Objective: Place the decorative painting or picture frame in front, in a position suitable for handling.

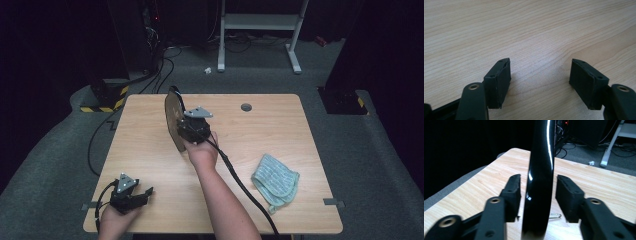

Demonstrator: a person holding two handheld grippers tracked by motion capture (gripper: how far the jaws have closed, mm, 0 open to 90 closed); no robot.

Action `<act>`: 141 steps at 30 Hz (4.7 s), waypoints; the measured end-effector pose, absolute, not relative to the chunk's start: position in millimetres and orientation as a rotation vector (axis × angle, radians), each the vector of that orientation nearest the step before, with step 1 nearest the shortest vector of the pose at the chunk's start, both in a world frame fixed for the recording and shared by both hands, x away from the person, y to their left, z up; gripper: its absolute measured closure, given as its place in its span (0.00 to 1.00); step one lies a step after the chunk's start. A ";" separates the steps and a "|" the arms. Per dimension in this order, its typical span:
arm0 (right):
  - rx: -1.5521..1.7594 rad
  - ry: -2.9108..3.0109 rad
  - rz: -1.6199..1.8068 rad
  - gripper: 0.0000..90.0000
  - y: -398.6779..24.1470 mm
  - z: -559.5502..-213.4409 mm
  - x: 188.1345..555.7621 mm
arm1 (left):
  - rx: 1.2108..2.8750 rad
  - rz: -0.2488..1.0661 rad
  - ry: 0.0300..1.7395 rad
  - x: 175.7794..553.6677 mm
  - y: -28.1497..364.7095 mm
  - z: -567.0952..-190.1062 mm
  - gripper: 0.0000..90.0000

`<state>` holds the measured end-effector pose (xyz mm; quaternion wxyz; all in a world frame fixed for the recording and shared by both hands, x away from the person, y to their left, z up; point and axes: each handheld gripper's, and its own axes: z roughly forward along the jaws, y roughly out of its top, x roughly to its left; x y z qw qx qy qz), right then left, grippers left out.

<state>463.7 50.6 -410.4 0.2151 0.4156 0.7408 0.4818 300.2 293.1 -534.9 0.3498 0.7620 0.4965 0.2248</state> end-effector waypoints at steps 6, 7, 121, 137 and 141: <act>1.185 2.047 1.346 0.76 56.5 -415.1 471.4 | 1.972 0.579 1.286 300.1 293.3 -534.9 0.37; 1.182 2.045 1.347 0.78 58.0 -414.6 471.4 | 1.972 0.579 1.286 300.1 293.4 -534.9 0.37; 1.220 2.069 1.402 0.59 -80.9 -488.4 332.9 | 1.973 0.588 1.288 300.8 292.9 -535.0 0.37; 1.278 2.009 1.341 0.59 -101.7 -486.7 354.7 | 1.973 0.588 1.288 300.8 292.8 -535.0 0.37; 1.294 2.003 1.329 0.59 -101.8 -486.6 361.9 | 1.975 0.588 1.288 300.7 292.9 -534.9 0.37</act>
